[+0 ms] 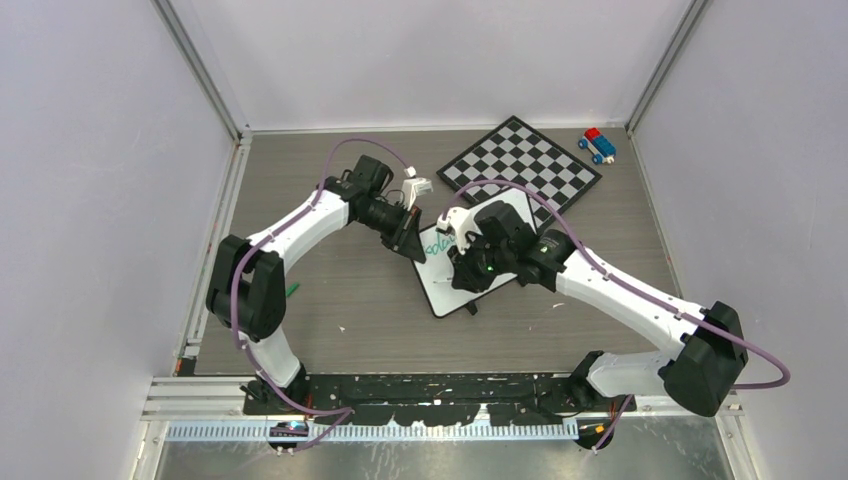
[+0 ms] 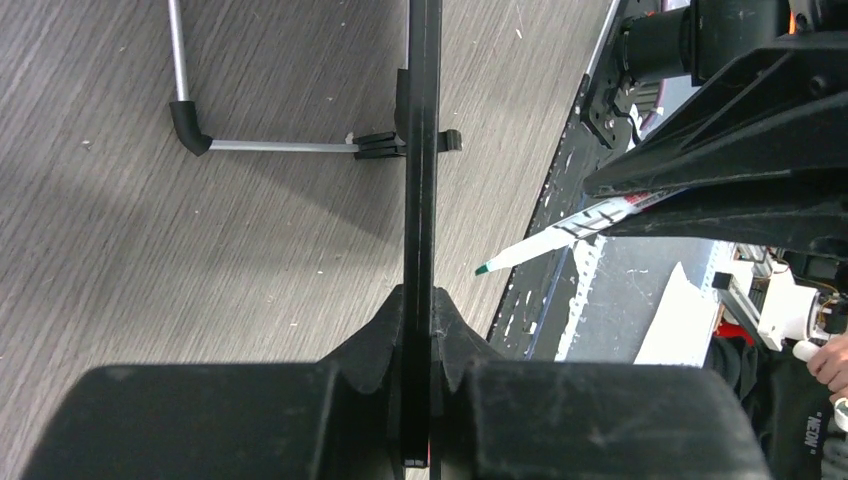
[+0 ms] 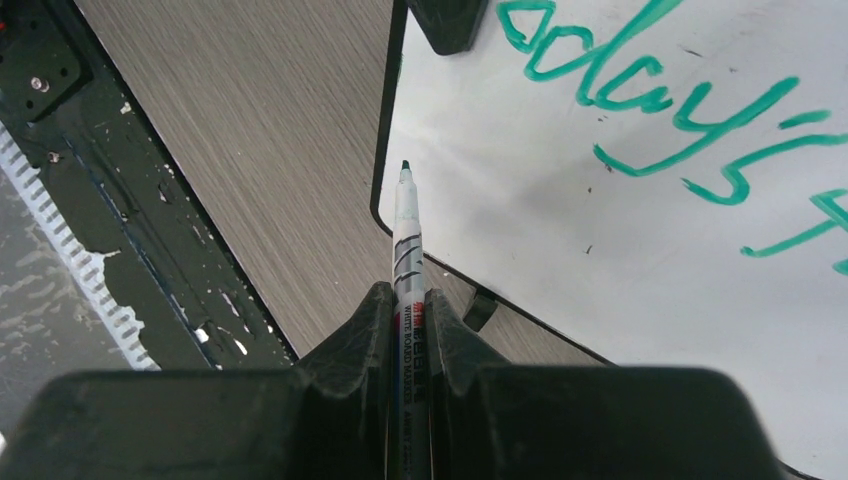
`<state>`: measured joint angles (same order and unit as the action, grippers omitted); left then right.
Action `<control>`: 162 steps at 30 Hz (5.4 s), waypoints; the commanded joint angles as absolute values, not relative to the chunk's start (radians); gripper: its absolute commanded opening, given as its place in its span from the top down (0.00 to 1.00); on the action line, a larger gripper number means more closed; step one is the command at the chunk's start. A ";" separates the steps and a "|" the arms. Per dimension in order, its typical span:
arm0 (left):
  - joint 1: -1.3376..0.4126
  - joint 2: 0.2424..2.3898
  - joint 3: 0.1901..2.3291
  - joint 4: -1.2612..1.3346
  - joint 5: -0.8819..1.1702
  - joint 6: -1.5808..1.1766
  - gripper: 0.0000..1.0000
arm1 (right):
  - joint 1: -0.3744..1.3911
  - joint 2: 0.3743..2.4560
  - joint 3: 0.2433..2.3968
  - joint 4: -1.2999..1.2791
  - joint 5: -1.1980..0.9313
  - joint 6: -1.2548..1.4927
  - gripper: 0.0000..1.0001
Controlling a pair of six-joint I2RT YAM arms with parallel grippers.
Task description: Write a sentence on the whiteboard
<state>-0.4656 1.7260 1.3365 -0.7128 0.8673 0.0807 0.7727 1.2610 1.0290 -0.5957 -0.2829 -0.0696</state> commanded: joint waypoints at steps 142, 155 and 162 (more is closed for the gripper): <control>-0.462 1.721 1.344 -0.705 0.826 0.089 1.00 | 0.864 1.351 1.000 -0.626 -0.120 -0.128 1.00; -0.462 1.712 1.346 -0.707 0.830 0.086 1.00 | 0.868 1.278 1.092 -0.601 -0.143 -0.119 1.00; -0.462 1.707 1.343 -0.707 0.829 0.087 1.00 | 0.867 1.311 1.104 -0.571 -0.083 -0.120 1.00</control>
<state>-0.4648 1.7264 1.3365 -0.7132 0.8726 0.0860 0.8631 1.3079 1.0641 -0.6136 -0.1196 -0.1215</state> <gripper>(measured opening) 0.073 0.176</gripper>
